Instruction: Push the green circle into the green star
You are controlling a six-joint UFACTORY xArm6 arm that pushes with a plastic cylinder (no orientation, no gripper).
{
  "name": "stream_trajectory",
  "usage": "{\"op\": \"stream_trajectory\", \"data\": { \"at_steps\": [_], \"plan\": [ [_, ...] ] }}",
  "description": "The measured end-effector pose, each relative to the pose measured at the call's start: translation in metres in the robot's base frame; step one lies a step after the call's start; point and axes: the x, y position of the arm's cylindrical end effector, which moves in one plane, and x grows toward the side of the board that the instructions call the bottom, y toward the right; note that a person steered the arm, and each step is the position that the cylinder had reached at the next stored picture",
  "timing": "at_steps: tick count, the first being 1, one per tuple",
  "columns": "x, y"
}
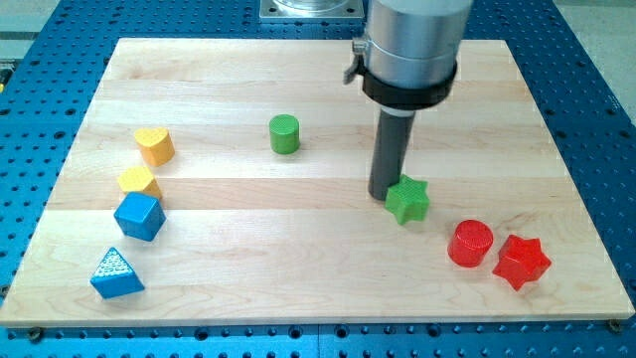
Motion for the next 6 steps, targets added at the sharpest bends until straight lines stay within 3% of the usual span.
{"op": "stream_trajectory", "data": {
  "at_steps": [1,2,3,4,6],
  "plan": [
    [0.029,0.034],
    [0.019,0.002],
    [0.0,-0.118],
    [-0.03,-0.193],
    [-0.089,-0.155]
  ]
}}
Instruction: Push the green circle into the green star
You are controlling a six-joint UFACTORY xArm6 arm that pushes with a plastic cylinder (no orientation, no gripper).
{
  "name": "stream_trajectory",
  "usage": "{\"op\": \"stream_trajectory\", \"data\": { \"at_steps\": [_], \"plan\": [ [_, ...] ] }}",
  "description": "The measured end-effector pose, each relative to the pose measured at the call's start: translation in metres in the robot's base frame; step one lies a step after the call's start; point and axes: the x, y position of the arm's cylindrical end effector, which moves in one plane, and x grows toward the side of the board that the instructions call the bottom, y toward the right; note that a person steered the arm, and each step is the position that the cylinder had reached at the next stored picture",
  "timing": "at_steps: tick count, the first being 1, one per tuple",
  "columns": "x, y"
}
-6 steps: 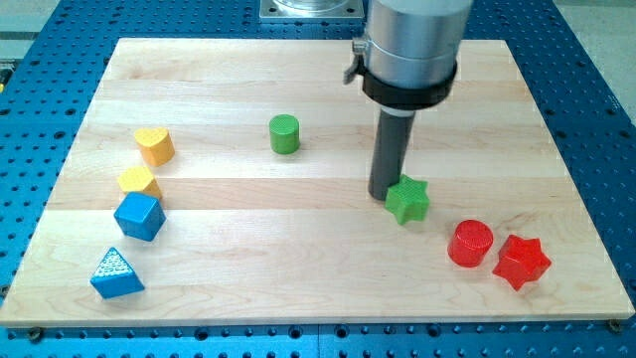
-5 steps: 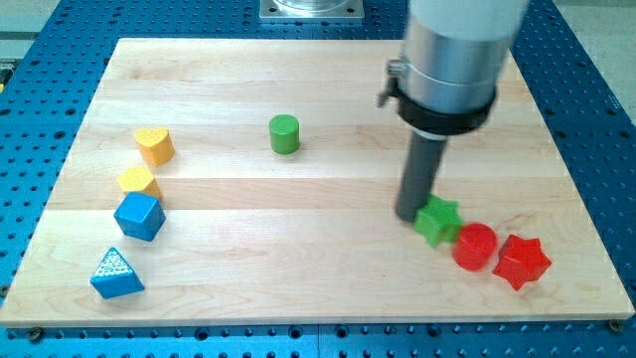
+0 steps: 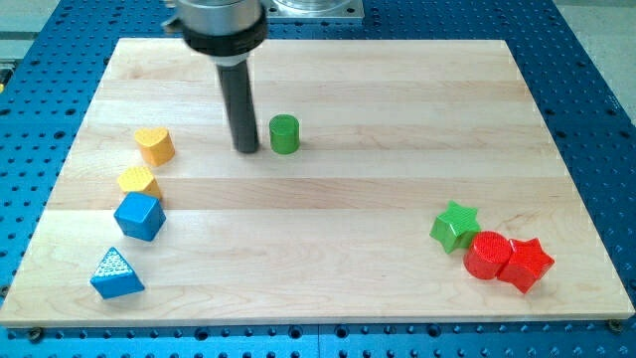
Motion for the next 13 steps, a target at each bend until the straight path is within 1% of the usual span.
{"op": "stream_trajectory", "data": {
  "at_steps": [2,3,4,6,7,8,9,10,11,12,13],
  "plan": [
    [-0.018,0.102],
    [-0.044,0.11],
    [-0.051,0.125],
    [-0.016,0.203],
    [-0.021,0.214],
    [-0.051,0.186],
    [-0.055,0.136],
    [-0.025,0.135],
    [0.019,0.143],
    [0.014,0.146],
    [0.0,0.129]
  ]
}}
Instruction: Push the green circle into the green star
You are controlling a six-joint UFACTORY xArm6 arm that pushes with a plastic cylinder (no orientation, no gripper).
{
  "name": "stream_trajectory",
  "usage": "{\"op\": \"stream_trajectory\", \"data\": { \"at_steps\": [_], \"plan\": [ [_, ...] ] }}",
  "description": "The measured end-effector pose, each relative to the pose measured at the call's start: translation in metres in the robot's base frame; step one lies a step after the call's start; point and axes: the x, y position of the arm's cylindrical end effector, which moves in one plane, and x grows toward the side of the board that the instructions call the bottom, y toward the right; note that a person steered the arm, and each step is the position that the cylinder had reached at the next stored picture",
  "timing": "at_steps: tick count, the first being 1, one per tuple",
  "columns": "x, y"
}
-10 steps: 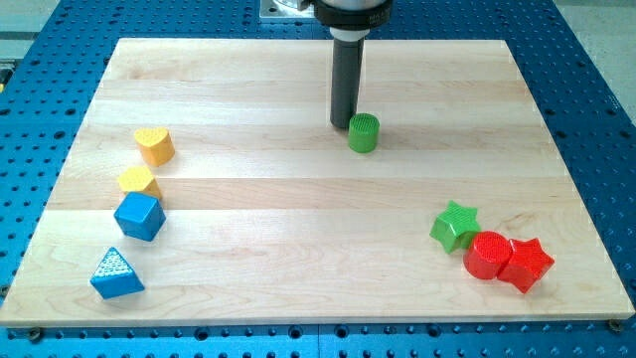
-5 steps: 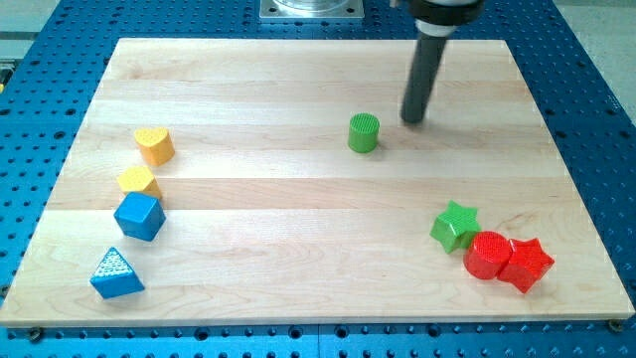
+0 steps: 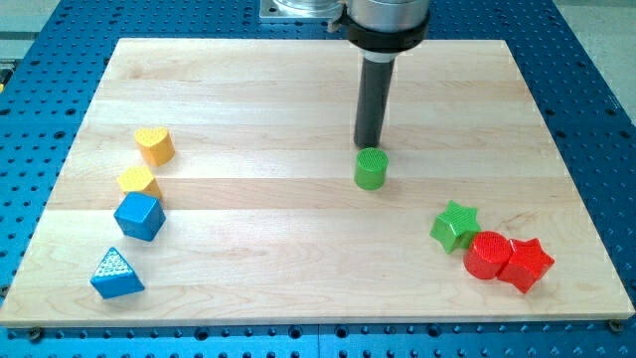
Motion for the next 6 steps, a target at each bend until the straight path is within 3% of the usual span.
{"op": "stream_trajectory", "data": {
  "at_steps": [2,4,6],
  "plan": [
    [0.035,-0.014],
    [0.095,0.055],
    [0.107,0.083]
  ]
}}
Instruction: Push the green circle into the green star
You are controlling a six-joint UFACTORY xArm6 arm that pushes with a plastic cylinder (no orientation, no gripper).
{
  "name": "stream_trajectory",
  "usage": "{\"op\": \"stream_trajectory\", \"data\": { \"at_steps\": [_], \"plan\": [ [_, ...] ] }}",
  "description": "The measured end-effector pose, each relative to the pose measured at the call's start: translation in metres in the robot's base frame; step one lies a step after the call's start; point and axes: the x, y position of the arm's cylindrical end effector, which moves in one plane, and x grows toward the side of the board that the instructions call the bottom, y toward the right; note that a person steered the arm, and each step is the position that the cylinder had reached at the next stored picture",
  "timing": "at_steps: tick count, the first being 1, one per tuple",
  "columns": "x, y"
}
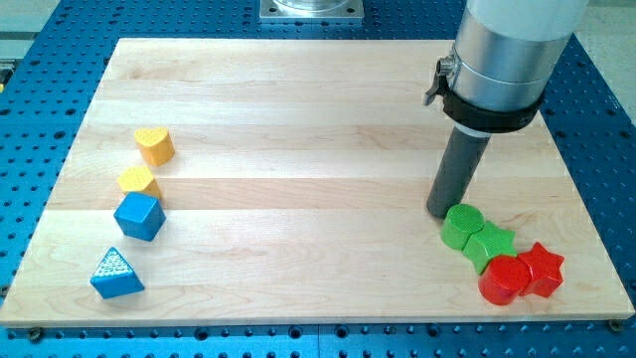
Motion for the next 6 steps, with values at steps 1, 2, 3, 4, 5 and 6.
{"op": "stream_trajectory", "data": {
  "at_steps": [1,2,3,4,5,6],
  "plan": [
    [-0.0021,-0.0034],
    [-0.0035,-0.0034],
    [-0.0037,-0.0034],
    [-0.0038,-0.0034],
    [-0.0043,-0.0034],
    [-0.0044,-0.0034]
  ]
}}
